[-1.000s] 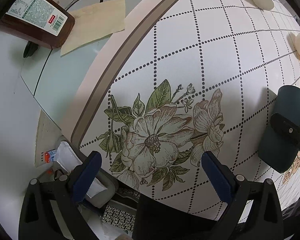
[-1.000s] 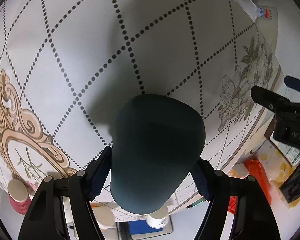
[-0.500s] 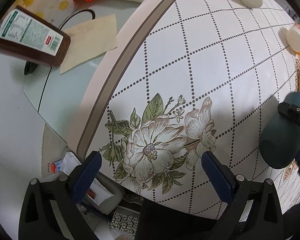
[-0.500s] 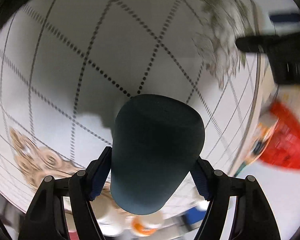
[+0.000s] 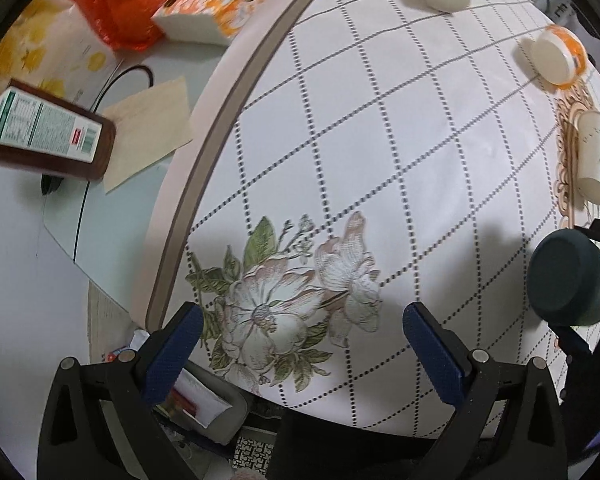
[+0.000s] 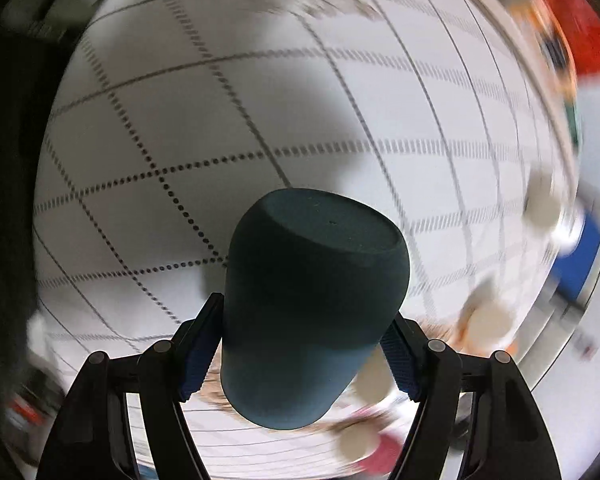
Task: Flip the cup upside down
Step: 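Carry the inverted teal cup with the right tool across the table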
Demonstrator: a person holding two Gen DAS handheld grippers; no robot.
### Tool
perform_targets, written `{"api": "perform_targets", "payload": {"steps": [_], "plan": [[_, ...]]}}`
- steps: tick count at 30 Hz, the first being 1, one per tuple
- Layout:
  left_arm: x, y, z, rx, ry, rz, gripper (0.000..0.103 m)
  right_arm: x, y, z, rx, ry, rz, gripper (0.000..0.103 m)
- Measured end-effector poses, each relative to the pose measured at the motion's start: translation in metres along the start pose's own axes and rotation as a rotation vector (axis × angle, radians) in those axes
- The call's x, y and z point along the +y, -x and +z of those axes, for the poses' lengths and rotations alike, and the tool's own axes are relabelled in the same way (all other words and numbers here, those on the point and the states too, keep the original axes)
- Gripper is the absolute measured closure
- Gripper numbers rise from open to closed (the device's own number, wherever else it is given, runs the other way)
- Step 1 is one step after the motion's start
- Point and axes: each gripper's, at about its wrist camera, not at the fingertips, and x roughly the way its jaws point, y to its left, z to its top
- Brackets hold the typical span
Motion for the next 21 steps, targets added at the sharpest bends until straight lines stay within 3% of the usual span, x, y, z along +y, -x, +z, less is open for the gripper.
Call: {"api": "perform_targets", "payload": {"steps": [4,10,16,21], "plan": [[-0.011,0.007,0.005,-0.012,-0.037,-0.002,0.001,-0.02,-0.011,-0.015,0.087,-0.259,0.147,0.027],[-0.036,0.012,0.003,-0.021,-0.078,-0.006,0.001,-0.022,-0.023,-0.04,0.146,-0.501,0.336,0.027],[-0.044,0.012,0.0,-0.023,-0.102,-0.008,0.001,-0.018,-0.032,-0.056,0.163,-0.67,0.478,0.027],[-0.05,0.012,-0.003,-0.019,-0.106,-0.014,0.001,-0.016,-0.041,-0.065,0.167,-0.738,0.532,0.027]]}}
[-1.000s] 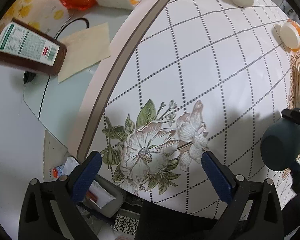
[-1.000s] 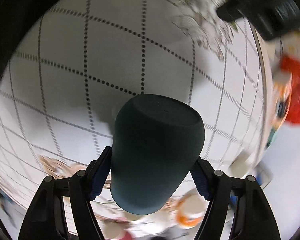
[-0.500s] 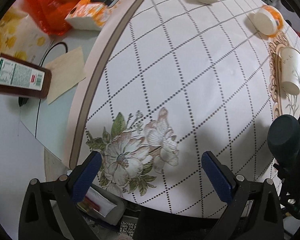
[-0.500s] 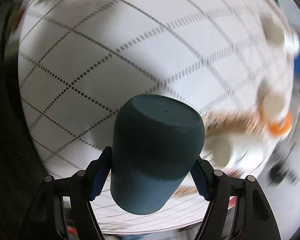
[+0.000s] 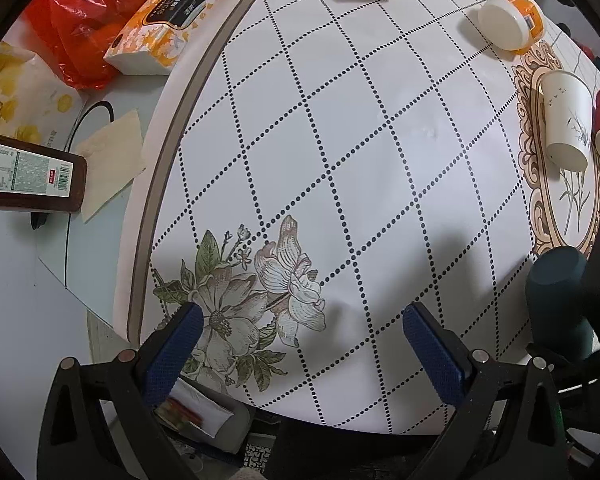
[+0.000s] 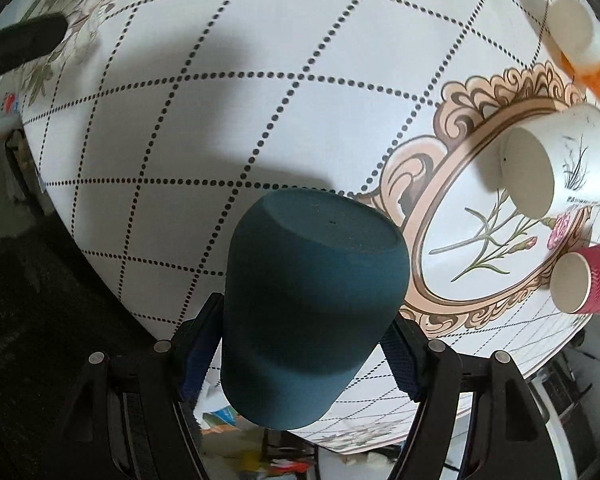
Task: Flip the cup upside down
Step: 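Carry the inverted teal cup with the right tool across the table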
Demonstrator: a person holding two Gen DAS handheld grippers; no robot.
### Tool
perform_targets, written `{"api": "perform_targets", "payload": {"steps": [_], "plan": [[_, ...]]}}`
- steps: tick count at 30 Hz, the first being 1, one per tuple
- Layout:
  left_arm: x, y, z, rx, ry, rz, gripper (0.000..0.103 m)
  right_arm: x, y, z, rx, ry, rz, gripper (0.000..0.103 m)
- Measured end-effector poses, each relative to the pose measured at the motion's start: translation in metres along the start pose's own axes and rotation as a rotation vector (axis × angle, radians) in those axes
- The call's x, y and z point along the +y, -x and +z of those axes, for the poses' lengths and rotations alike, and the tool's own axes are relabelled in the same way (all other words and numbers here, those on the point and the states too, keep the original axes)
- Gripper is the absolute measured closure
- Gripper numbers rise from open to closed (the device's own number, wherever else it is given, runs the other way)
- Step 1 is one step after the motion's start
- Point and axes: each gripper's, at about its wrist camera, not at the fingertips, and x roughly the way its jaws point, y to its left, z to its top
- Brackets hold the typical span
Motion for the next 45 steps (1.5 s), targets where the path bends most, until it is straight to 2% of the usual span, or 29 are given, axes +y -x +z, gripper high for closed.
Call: {"api": "perform_targets", "payload": {"steps": [11,13,15,16,24,26,27,29,33,36,45], "plan": [[-0.012,-0.003,-0.002,0.009,-0.018,-0.017,0.001,-0.04,-0.008,0.016,0.038,-0.113,0.103,0.026],[-0.015,-0.004,-0.001,0.013,-0.023,-0.021,0.001,-0.044,-0.009,0.015,0.041,-0.125,0.122,0.018],[-0.015,-0.005,0.0,0.014,-0.028,-0.021,0.001,-0.049,-0.003,0.015,0.028,-0.142,0.137,0.015],[-0.015,-0.006,0.001,0.015,-0.03,-0.022,0.001,-0.051,0.0,0.023,0.021,-0.147,0.142,0.015],[-0.028,-0.004,0.007,0.022,-0.045,-0.035,0.001,-0.087,0.008,0.024,-0.028,-0.273,0.199,0.015],[-0.031,-0.003,0.01,0.022,-0.052,-0.036,0.001,-0.093,0.007,0.025,-0.044,-0.292,0.205,0.019],[-0.028,-0.003,0.012,0.021,-0.056,-0.037,0.001,-0.095,0.006,0.025,-0.05,-0.297,0.208,0.032],[-0.031,-0.002,0.015,0.021,-0.062,-0.035,0.001,-0.093,0.015,0.027,-0.068,-0.315,0.216,0.032],[-0.035,0.0,0.019,0.019,-0.075,-0.041,0.001,-0.093,0.02,0.017,-0.128,-0.322,0.195,0.033],[-0.038,0.002,0.019,0.018,-0.081,-0.047,0.001,-0.092,0.026,-0.014,-0.199,-0.351,0.19,0.033],[-0.024,0.003,0.025,0.009,-0.071,-0.052,0.001,-0.089,0.059,-0.066,-0.544,-0.541,0.211,0.033]]}}
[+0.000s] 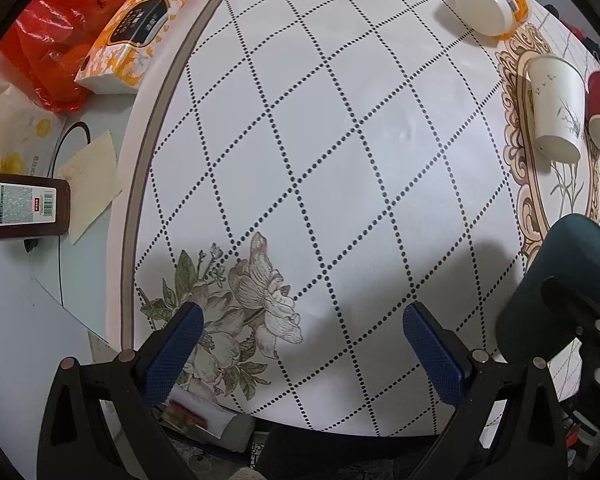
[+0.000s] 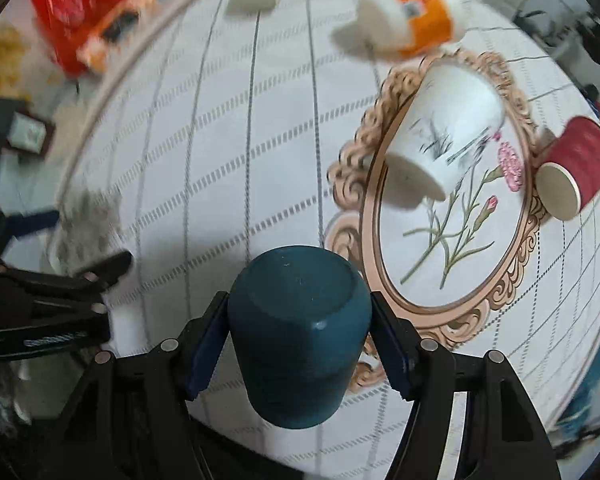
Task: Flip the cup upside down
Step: 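Carry the inverted teal cup with the right tool across the table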
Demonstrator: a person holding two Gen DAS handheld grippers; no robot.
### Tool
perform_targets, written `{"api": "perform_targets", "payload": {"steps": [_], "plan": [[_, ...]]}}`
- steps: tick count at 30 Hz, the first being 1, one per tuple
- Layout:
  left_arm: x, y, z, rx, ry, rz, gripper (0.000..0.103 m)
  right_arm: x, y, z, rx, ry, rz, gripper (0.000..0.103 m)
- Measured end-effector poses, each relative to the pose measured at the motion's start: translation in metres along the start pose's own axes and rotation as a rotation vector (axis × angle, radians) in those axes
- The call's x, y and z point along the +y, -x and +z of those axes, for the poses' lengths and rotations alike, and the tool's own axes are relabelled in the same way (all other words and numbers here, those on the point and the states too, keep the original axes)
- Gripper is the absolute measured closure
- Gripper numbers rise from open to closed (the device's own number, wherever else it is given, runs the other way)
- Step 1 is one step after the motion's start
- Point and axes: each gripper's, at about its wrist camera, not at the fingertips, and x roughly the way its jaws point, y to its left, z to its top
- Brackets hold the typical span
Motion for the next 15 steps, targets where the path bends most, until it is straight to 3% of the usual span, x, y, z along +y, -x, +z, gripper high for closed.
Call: {"api": "perform_targets", "payload": {"steps": [4,8,15], "plan": [[0.005,0.002,0.003,-0.01,0.006,0.005,0.001,0.011,0.021,-0.012,-0.159,-0.062,0.027,0.033],[0.001,0.003,-0.001,-0.025,-0.011,0.01,0.001,0.021,0.022,-0.021,-0.259,-0.069,0.034,0.032],[-0.003,0.001,-0.016,-0.037,-0.041,-0.006,0.001,0.034,0.021,-0.048,-0.318,-0.009,-0.003,0.032]]}}
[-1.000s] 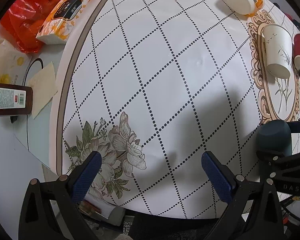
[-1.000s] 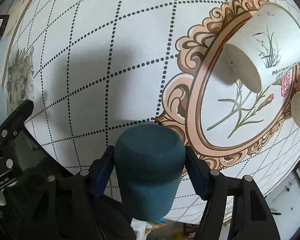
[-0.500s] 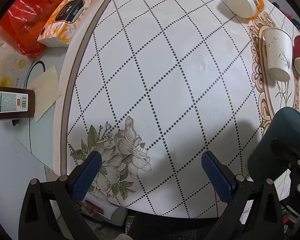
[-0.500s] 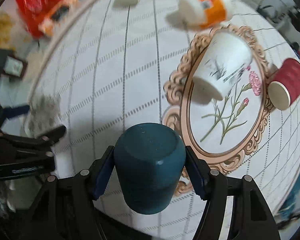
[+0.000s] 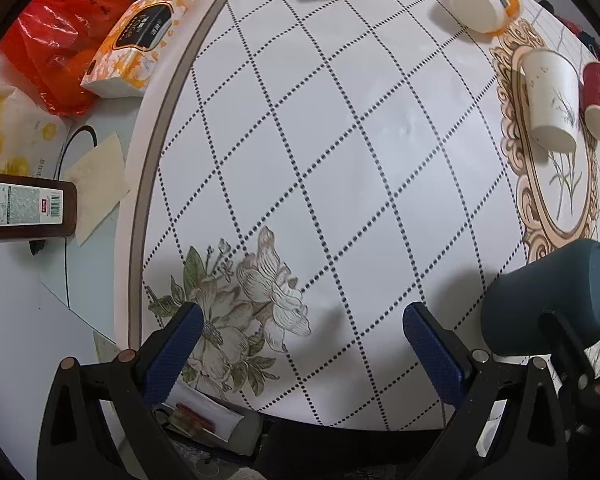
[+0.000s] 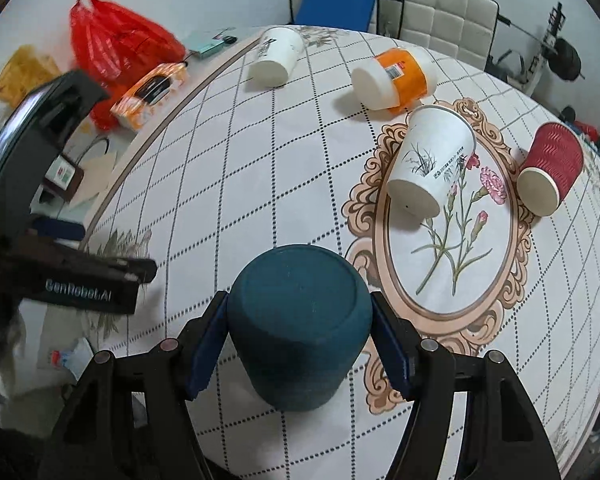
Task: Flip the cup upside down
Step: 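Carry the inverted teal cup with the right tool across the table, then lower the teal cup rim-down onto the table and open the right tool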
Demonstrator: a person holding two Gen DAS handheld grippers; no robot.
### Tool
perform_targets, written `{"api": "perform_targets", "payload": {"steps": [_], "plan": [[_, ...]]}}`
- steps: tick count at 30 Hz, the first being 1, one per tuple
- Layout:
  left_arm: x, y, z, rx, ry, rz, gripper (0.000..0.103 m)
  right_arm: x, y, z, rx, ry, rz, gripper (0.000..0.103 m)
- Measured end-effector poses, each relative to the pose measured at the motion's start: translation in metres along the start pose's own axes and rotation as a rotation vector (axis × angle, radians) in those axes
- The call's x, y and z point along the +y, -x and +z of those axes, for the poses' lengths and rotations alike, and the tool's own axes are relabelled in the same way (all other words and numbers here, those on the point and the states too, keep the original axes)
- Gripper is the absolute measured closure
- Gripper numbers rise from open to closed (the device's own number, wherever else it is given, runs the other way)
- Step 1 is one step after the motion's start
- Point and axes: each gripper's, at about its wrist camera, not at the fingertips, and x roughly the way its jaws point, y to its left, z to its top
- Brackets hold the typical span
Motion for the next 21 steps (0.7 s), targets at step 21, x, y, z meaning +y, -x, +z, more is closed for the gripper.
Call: {"api": "perform_targets", "payload": {"steps": [21], "plan": [[-0.008,0.069,-0.055,-0.179,-0.081,-0.022,0.001,-0.016,0.046,-0.049,0.084,-0.268,-0.079,0.008]]}}
